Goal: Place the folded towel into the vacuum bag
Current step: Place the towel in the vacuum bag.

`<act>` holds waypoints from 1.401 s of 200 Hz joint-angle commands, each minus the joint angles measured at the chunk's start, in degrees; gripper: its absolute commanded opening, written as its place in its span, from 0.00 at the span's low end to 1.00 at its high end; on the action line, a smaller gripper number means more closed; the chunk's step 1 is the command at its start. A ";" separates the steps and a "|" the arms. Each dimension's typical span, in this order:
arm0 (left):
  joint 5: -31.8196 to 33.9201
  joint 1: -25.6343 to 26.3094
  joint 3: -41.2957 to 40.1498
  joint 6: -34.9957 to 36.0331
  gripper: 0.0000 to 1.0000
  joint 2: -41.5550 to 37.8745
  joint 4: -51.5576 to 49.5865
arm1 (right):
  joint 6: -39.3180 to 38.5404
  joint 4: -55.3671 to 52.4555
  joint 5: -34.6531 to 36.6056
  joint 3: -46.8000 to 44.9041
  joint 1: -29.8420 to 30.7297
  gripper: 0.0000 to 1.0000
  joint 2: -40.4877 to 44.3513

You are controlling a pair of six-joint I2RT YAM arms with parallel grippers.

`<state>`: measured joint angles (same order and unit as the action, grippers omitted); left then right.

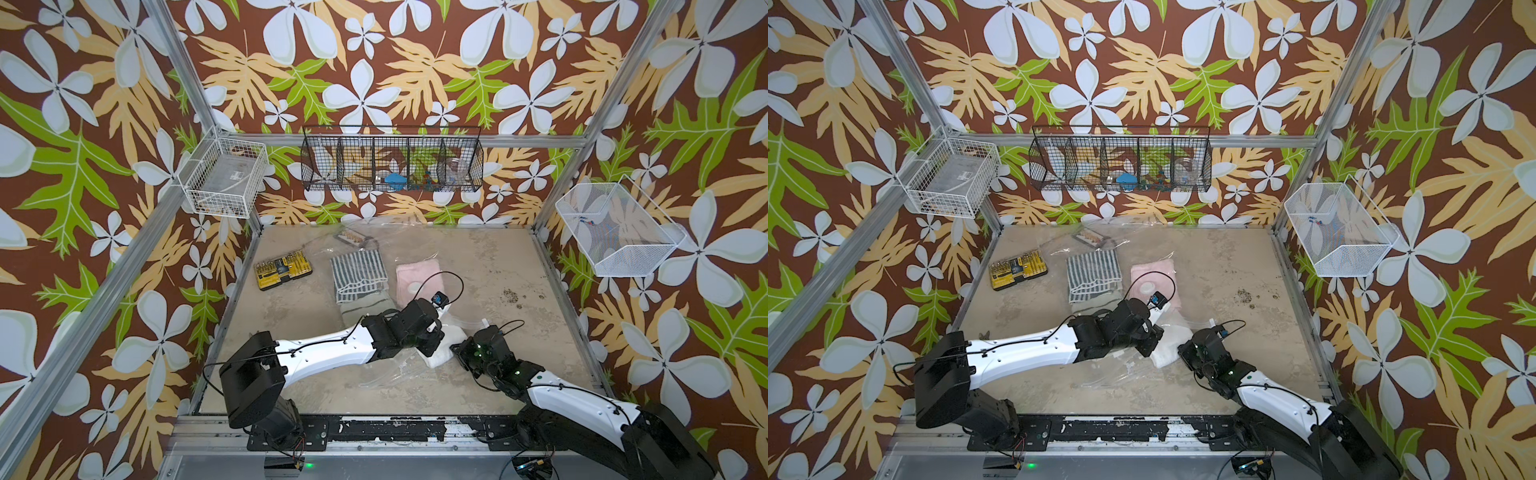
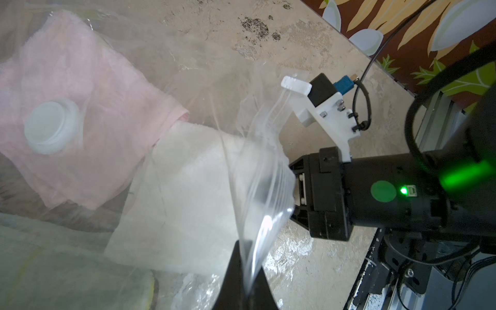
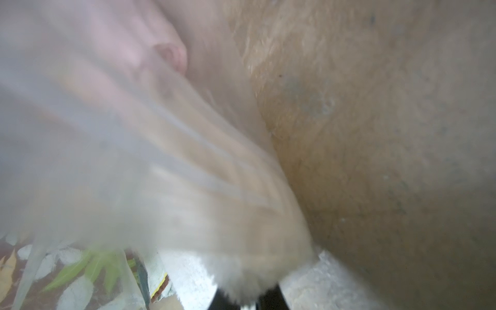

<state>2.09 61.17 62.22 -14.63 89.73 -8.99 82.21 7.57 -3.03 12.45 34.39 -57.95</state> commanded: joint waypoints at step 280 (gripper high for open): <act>-4.55 0.07 6.75 1.48 0.00 3.69 -0.29 | -4.34 18.66 -9.61 2.44 -9.25 0.32 -15.69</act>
<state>-1.30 61.23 69.41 -13.45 93.76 -9.85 80.29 29.82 -9.85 16.78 23.94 -76.34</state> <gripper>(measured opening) 0.054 0.310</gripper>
